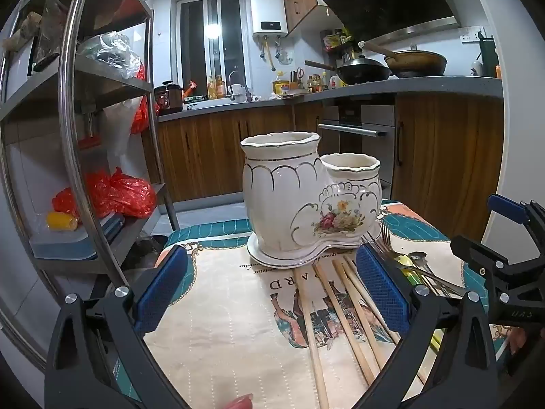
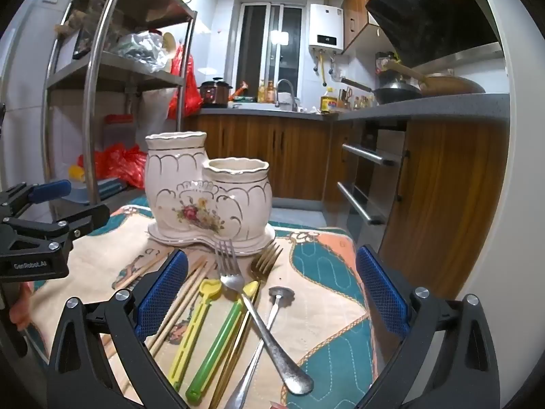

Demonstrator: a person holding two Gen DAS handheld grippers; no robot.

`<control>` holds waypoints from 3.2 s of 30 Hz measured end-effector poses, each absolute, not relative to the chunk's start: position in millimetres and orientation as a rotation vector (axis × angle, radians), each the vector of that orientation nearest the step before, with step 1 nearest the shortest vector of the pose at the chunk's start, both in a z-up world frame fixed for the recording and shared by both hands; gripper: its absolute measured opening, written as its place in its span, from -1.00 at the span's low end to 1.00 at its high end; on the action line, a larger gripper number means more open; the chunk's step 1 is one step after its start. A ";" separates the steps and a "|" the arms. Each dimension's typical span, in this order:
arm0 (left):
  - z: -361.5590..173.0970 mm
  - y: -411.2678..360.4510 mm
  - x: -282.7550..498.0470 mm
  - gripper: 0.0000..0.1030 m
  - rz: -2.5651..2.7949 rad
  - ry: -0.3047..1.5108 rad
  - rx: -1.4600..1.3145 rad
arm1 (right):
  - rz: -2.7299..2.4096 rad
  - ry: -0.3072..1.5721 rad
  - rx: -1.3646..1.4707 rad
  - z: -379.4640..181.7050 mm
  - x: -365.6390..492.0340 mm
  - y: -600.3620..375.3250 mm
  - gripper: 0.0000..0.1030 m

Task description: Organize utensils

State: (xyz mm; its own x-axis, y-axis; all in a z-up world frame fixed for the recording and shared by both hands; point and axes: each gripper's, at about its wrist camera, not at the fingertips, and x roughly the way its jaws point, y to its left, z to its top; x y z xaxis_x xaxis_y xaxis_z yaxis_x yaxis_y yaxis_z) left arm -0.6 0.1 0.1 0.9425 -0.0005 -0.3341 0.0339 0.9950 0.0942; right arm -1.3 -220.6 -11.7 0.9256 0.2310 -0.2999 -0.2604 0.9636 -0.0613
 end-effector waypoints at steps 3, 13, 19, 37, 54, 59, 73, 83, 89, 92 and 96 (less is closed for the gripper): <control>0.5 0.7 -0.9 0.90 -0.021 0.344 0.094 | 0.253 0.298 -0.100 -11.7 -1.1 -220.5 0.90; 1.2 0.0 -0.1 0.90 -0.018 0.352 0.100 | 0.252 0.297 -0.102 -12.2 -1.2 -219.9 0.90; 1.0 0.1 -0.1 0.90 -0.018 0.352 0.100 | 0.251 0.298 -0.103 -12.9 -0.9 -219.4 0.90; -0.6 0.1 3.8 0.90 -0.020 0.352 0.097 | 0.252 0.302 -0.107 -14.8 1.0 -218.5 0.90; 0.2 0.2 2.5 0.90 -0.020 0.352 0.096 | 0.252 0.306 -0.110 -15.6 1.0 -218.4 0.90; 0.2 0.1 2.6 0.90 -0.020 0.351 0.097 | 0.252 0.306 -0.111 -15.9 1.1 -218.1 0.90; -0.6 -1.3 2.6 0.90 -0.020 0.352 0.095 | 0.252 0.308 -0.113 -15.5 1.0 -217.9 0.90; -0.6 -1.1 2.6 0.90 -0.022 0.353 0.094 | 0.252 0.307 -0.115 -10.7 0.0 -220.8 0.90; 0.7 -0.2 1.7 0.90 -0.051 0.359 0.074 | 0.281 0.319 -0.125 -13.1 0.6 -220.5 0.90; -2.3 3.4 8.7 0.89 -0.076 0.412 0.076 | 0.355 0.351 -0.131 -9.1 5.2 -222.3 0.90; -10.4 4.6 18.3 0.89 -0.093 0.496 0.098 | 0.371 0.455 -0.230 -15.1 16.3 -221.4 0.90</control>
